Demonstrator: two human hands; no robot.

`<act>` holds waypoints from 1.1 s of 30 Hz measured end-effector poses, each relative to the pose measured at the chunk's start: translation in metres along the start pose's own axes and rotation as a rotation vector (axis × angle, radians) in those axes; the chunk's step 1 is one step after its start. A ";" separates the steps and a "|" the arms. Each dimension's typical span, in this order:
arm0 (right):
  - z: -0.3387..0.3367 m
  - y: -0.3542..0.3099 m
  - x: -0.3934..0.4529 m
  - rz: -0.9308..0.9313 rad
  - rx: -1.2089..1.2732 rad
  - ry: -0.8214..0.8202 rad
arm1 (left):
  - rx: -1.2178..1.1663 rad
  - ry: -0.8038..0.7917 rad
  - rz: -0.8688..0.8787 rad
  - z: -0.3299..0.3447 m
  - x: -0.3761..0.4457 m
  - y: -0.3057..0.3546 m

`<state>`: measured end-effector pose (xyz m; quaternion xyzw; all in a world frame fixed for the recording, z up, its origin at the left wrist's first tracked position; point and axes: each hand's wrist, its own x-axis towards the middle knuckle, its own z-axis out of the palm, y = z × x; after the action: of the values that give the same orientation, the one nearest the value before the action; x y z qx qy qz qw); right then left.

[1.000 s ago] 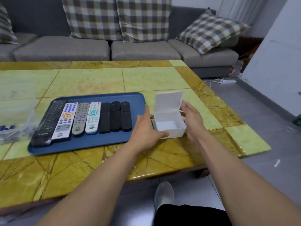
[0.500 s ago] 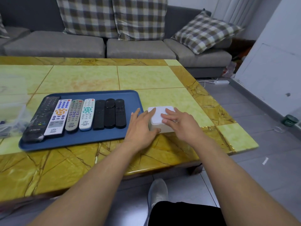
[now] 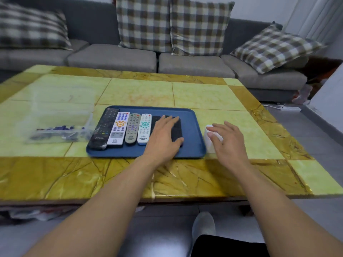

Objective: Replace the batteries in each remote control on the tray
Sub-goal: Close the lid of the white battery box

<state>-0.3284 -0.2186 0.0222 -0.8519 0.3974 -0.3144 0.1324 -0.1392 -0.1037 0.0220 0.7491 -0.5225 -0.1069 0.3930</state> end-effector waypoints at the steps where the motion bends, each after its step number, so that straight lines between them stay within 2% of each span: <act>1: 0.009 -0.021 0.002 -0.036 0.026 0.019 | 0.009 0.035 -0.019 -0.011 0.000 -0.008; 4: 0.047 -0.098 0.007 -0.178 0.134 -0.027 | 0.042 0.154 -0.093 -0.053 -0.006 -0.038; 9: 0.104 -0.182 -0.008 -0.273 0.305 -0.275 | 0.163 0.296 -0.218 -0.114 -0.030 -0.091; 13: 0.139 -0.244 -0.014 -0.150 0.475 -0.367 | 0.396 0.205 -0.410 -0.160 -0.059 -0.146; 15: 0.153 -0.264 -0.010 -0.090 0.531 -0.365 | 0.447 0.168 -0.396 -0.169 -0.069 -0.159; 19: 0.175 -0.293 0.019 -0.118 0.446 -0.334 | 0.229 0.284 -0.292 -0.180 -0.076 -0.170; 23: 0.180 -0.323 0.074 -0.169 0.179 -0.272 | 0.098 0.241 -0.317 -0.186 -0.081 -0.169; 25: 0.181 -0.335 0.102 -0.129 0.041 -0.325 | 0.035 0.262 -0.347 -0.188 -0.081 -0.168; 28: 0.188 -0.343 0.131 -0.085 -0.103 -0.476 | -0.114 0.443 -0.408 -0.193 -0.081 -0.159; 30: 0.192 -0.342 0.138 -0.100 -0.099 -0.544 | -0.220 0.579 -0.483 -0.198 -0.079 -0.153; 33: 0.192 -0.339 0.135 -0.158 -0.047 -0.474 | -0.383 0.657 -0.609 -0.203 -0.075 -0.149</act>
<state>0.0619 -0.1057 0.0942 -0.9331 0.2946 -0.1057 0.1771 0.0488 0.0801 0.0343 0.7762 -0.0988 -0.0691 0.6188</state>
